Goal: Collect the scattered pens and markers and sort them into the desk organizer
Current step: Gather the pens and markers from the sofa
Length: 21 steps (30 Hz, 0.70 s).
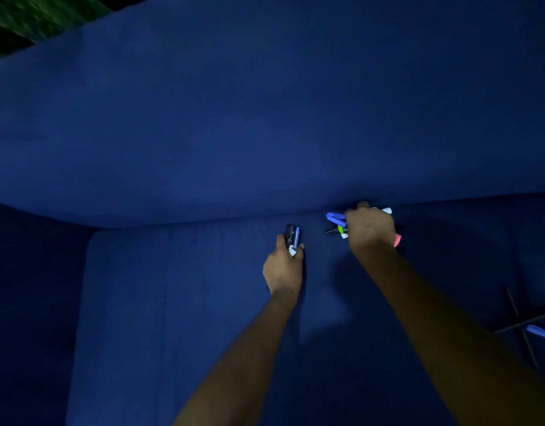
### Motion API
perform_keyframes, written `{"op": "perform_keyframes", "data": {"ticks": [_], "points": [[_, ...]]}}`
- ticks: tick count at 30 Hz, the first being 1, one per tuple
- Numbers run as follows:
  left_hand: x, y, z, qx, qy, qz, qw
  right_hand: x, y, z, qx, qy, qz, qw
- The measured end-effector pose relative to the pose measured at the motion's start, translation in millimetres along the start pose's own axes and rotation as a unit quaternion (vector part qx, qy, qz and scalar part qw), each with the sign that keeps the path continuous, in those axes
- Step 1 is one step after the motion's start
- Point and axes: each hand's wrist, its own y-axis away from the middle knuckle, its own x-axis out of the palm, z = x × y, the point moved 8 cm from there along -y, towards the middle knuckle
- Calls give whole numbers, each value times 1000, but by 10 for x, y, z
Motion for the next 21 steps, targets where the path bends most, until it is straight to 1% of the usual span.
{"op": "perform_keyframes", "data": {"ticks": [2,3,5,7,9,11,15,18,21], "points": [[55,-23,71,-23,50,7,998,52,61,20,-4,13,15,1000],[82,-33,81,-35,93,21,995,69,94,39,-9,23,18,1000],[196,-2,103,-58,168,64,982,116,216,80,-23,42,18,999],[294,86,85,-74,207,104,970,188,359,105,-21,51,17,998],[359,271,24,-100,260,148,949,266,517,96,-7,44,16,999],[443,480,-36,-121,295,186,929,362,632,35,11,3,38,999],[587,821,-119,-129,310,221,916,501,864,-179,57,-103,71,991],[706,1027,-206,-139,310,238,910,601,1059,-331,89,-168,59,980],[811,1158,-285,-138,331,221,907,679,1160,-398,71,-225,34,971]]}}
